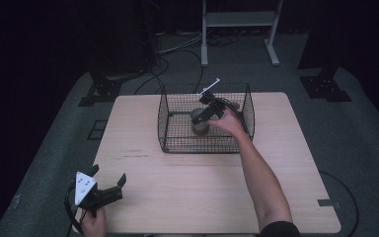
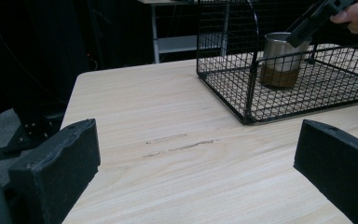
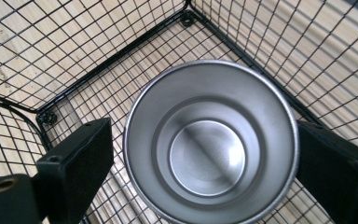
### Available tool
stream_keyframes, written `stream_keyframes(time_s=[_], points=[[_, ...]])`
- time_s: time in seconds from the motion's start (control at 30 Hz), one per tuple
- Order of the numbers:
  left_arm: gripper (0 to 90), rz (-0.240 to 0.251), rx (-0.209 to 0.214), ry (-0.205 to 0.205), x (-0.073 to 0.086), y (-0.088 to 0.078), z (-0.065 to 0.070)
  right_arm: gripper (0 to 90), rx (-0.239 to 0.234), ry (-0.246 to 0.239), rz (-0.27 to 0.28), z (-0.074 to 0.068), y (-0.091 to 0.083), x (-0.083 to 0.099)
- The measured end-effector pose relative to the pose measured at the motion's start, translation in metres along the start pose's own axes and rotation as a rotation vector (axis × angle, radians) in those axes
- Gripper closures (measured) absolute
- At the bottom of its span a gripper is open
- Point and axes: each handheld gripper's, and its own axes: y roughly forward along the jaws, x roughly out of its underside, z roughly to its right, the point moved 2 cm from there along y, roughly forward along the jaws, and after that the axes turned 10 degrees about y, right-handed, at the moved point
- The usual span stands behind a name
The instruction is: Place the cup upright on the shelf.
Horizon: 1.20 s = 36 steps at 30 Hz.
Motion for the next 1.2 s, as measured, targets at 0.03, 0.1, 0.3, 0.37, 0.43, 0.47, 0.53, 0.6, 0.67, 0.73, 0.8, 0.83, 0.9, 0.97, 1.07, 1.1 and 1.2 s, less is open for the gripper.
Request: stream_keyframes(time_s=[0.03,0.1,0.3,0.37,0.43,0.47,0.53,0.6,0.67,0.73,0.8,0.83,0.9,0.97,1.07,1.1,1.2], points=[[0.0,0.0,0.0,0.0,0.0,0.0,0.0,7.7,0.0,0.001,0.006,0.0,-0.001,0.0],[0.0,0.003,-0.002,-0.002,0.0,-0.001,0.0,7.5,-0.002,0.001,0.014,0.0,-0.004,-0.001],[0.0,0.0,-0.005,-0.002,0.0,-0.003,-0.001,7.0,0.002,0.001,0.053,-0.001,-0.014,-0.004],[0.0,0.0,-0.004,-0.003,0.0,-0.002,-0.001,7.1,0.0,0.003,0.065,-0.002,-0.019,-0.006],[0.0,0.0,-0.003,0.0,0.0,-0.002,-0.001,7.2,-0.005,-0.003,0.076,-0.004,-0.024,-0.007],[0.0,0.0,-0.003,0.003,0.0,-0.002,-0.001,7.2,-0.007,-0.009,0.08,-0.005,-0.025,-0.007],[0.0,0.0,-0.004,0.001,0.0,-0.003,-0.001,7.3,-0.009,-0.014,0.086,-0.009,-0.031,-0.007],[0.0,0.002,-0.005,0.001,0.0,-0.003,-0.001,7.4,-0.013,-0.015,0.092,-0.01,-0.033,-0.007],[0.0,0.006,-0.005,-0.003,0.0,-0.003,0.0,7.5,-0.018,-0.027,0.1,-0.013,-0.039,-0.006],[0.0,0.002,-0.001,-0.004,0.0,-0.003,0.0,7.6,-0.021,-0.028,0.11,-0.015,-0.044,-0.005],[0.0,0.001,0.0,-0.002,0.0,-0.003,0.001,7.6,-0.028,-0.03,0.118,-0.016,-0.049,-0.004],[0.0,0.002,0.0,-0.003,0.0,-0.002,0.001,7.6,-0.028,-0.03,0.118,-0.016,-0.049,-0.004],[0.0,-0.003,0.003,0.004,0.0,-0.003,0.001,7.6,-0.026,-0.031,0.12,-0.018,-0.053,-0.003],[0.0,-0.003,0.005,0.007,0.0,-0.002,0.002,7.7,-0.023,-0.037,0.126,-0.019,-0.057,-0.003],[0.0,0.001,0.004,0.0,0.0,-0.001,0.002,7.8,-0.033,-0.036,0.136,-0.022,-0.064,-0.003],[0.0,0.001,0.004,0.0,0.0,-0.001,0.002,7.8,-0.033,-0.036,0.136,-0.022,-0.064,-0.003],[0.0,-0.001,0.006,0.007,-0.001,-0.001,0.003,7.8,-0.044,-0.042,0.138,-0.026,-0.068,-0.002]])
